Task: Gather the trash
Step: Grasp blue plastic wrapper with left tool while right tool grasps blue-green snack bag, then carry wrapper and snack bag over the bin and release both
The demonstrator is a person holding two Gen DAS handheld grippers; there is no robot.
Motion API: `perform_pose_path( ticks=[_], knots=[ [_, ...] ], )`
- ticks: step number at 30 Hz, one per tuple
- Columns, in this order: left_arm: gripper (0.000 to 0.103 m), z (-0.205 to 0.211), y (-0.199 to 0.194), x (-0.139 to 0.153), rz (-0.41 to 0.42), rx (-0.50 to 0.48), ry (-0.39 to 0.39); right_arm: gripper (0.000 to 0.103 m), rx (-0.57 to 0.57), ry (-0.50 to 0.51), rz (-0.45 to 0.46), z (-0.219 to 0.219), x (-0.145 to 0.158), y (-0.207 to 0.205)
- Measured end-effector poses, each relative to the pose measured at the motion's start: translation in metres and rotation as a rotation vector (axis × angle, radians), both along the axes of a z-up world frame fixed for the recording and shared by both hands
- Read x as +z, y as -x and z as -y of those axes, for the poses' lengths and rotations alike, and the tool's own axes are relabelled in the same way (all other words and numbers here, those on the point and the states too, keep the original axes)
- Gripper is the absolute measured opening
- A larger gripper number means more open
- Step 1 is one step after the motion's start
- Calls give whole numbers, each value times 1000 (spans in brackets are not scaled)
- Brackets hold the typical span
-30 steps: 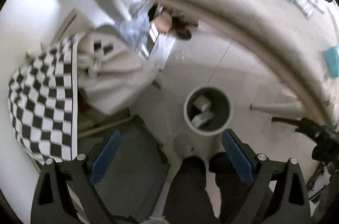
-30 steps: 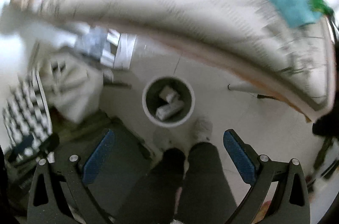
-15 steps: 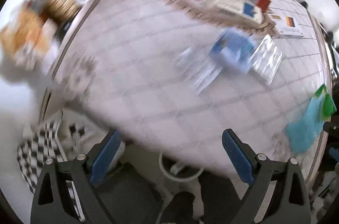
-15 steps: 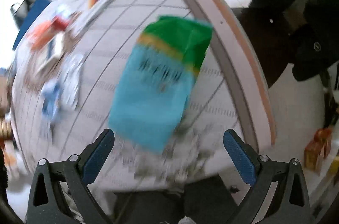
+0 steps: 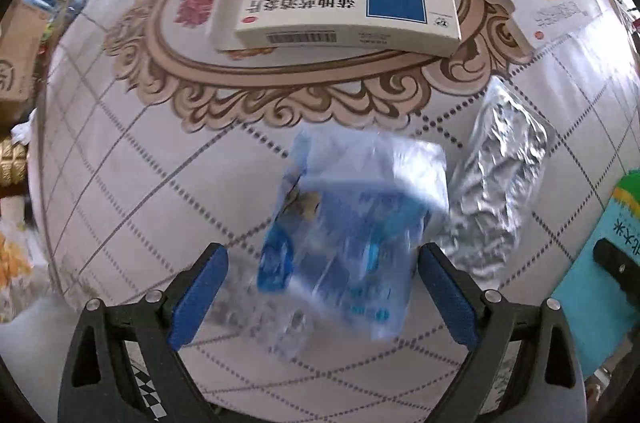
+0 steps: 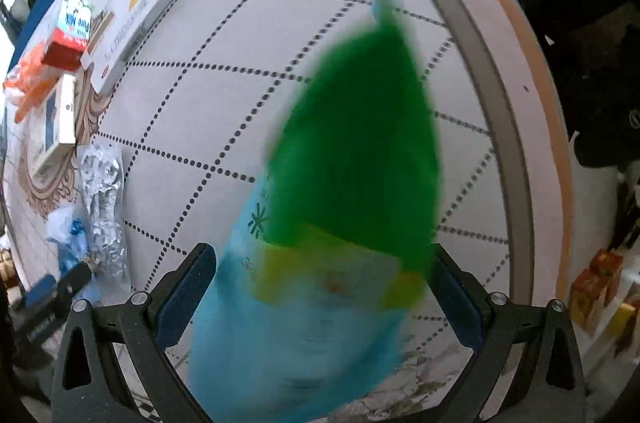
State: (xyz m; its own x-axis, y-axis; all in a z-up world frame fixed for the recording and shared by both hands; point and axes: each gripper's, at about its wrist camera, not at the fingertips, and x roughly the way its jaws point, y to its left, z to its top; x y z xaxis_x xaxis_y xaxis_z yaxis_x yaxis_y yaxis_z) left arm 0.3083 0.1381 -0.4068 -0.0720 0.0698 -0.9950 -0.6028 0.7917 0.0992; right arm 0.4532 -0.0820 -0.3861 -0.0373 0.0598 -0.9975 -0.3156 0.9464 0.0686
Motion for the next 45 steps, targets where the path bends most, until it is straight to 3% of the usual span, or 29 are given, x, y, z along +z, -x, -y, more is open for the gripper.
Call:
perform_pose_path(
  ticks=[2, 3, 5, 6, 8, 11, 16, 23, 29, 35, 41, 45],
  knots=[
    [73, -3, -4, -1, -2, 3, 11, 88, 23, 20, 10, -9, -2, -1],
    [69, -5, -4, 0, 10, 6, 23, 86, 26, 25, 14, -10, -1, -1],
    [48, -7, -6, 3, 20, 8, 14, 75, 37, 24, 35, -13, 1, 0],
    [44, -8, -5, 6, 25, 13, 10, 68, 46, 20, 50, -15, 3, 0],
    [34, -11, -9, 10, 39, 24, 17, 39, 59, -7, 57, -19, 7, -1],
    [26, -12, -7, 16, 49, 34, 8, 30, 59, -33, 45, -19, 11, -11],
    [19, -3, 6, 36, 80, 40, -20, 24, 68, -87, 56, -10, 25, -15],
    [18, 11, 16, 87, 156, 69, -111, 21, 145, -170, 97, -12, 65, -3],
    [18, 48, 59, 137, 217, 128, -196, 19, 253, -241, 111, -3, 93, 50],
    [18, 83, 129, 154, 278, 170, -219, 19, 336, -298, 125, 8, 111, 122],
    [18, 128, 224, 139, 312, 265, -169, 19, 451, -297, 60, 57, 96, 215],
    [18, 155, 295, 82, 273, 351, -38, 19, 557, -226, -30, 85, 49, 284]
  ],
)
